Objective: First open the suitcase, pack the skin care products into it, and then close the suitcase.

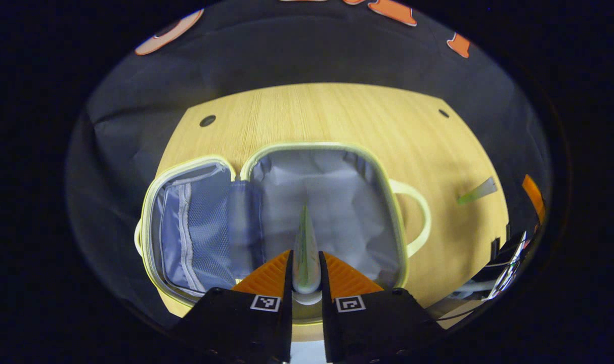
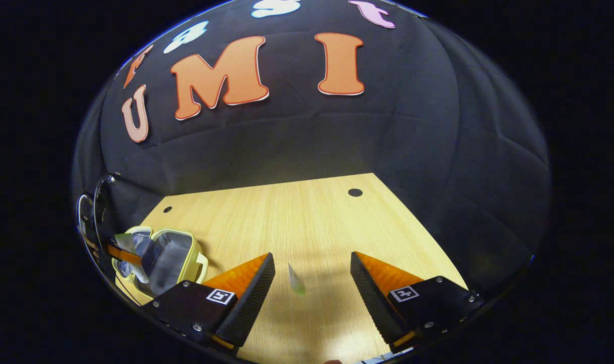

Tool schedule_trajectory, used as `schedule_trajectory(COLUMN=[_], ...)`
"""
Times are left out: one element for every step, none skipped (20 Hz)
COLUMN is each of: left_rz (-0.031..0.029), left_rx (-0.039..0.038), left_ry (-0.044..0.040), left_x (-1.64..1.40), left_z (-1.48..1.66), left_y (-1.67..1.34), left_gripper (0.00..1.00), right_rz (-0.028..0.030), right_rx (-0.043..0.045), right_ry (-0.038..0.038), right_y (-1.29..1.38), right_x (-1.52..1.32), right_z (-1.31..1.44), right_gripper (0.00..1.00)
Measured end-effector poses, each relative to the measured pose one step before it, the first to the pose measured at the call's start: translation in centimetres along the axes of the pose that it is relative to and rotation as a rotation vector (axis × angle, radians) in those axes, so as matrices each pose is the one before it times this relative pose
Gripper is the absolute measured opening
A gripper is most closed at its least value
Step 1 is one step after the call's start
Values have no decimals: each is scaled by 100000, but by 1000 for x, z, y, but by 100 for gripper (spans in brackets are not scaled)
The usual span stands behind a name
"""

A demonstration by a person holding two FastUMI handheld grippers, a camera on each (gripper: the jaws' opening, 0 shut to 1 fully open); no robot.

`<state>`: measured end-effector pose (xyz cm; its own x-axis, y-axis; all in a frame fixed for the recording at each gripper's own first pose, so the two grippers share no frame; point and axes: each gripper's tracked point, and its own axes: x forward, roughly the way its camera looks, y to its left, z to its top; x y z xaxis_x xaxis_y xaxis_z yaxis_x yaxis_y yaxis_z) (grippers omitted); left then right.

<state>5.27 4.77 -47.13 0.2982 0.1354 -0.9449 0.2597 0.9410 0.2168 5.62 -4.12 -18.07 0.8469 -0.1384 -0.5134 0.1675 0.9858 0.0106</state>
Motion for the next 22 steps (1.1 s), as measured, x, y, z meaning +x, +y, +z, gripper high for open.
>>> schedule_trajectory(left_rz=[-251, -292, -599, -196, 48, -37, -157, -914, -340, -56, 180, -189, 259, -146, -348, -89, -745, -3293, -104, 1343, 1310, 1570], left_rx=[2500, 1619, 797, 375, 765, 742, 393, 827, 1788, 1857, 1044, 457, 545, 35, -299, -746, -721, -299, 265, 720, -227, -498], left_ry=[2306, 1745, 1656, 1451, 881, 963, 1746, -466, 1397, 1112, 1062, 646, 572, 677, 535, 275, 78, -459, -667, -849, -1737, -1350], left_x=[890, 964, 764, 852, 776, 728, 803, 263, 325, 363, 243, 178, 187, 344, 109, 63, 70, -188, -218, -299, -413, -389], left_z=[68, 122, 267, 247, 231, 250, 19, 658, 108, 132, 184, 181, 222, -92, -160, -143, -11, 152, -134, 342, 295, 164], left_y=[335, 220, 170, 170, 400, 202, 387, 16, -73, 113, -77, -154, -25, -65, -10, -24, -92, -855, -461, 73, 265, 172], left_gripper=[25, 25, 25, 25, 25, 25, 25, 25, 26, 25, 25, 26, 26, 29, 29, 32, 35, 56, 78, 100, 100, 100], right_rz=[-1366, -1372, -1180, -1236, -1158, -1097, -1249, -1017, -891, -550, -440, -183, -29, 21, 190, 90, -19, -28, 68, 300, 222, 396], right_rx=[566, 933, 920, 877, 848, 711, 426, 205, 313, 228, 100, 160, 150, 221, 241, 57, -176, -225, -214, -175, -212, -98], right_ry=[952, 906, 1057, 1350, 1330, 651, 239, 221, 295, 464, 498, 301, 229, 113, 66, -24, -22, -66, 83, 39, -47, -108], right_y=[2, 67, 12, 16, -134, -43, -53, -176, -99, 79, -6, 10, 176, 167, 8, -15, -36, -103, -104, -45, -37, 13], right_x=[11, 47, 88, 122, 33, -74, -1, -20, -56, 75, 115, 47, 109, 153, 80, 130, -20, 59, 160, 64, 11, 50], right_z=[-291, -258, -368, -349, -294, -103, -78, 32, -54, -55, -77, -8, -36, 92, 64, 161, 39, 29, 36, 64, 128, 112], right_gripper=[96, 96, 96, 96, 96, 96, 96, 96, 96, 96, 96, 96, 96, 96, 96, 96, 96, 96, 96, 96, 96, 96])
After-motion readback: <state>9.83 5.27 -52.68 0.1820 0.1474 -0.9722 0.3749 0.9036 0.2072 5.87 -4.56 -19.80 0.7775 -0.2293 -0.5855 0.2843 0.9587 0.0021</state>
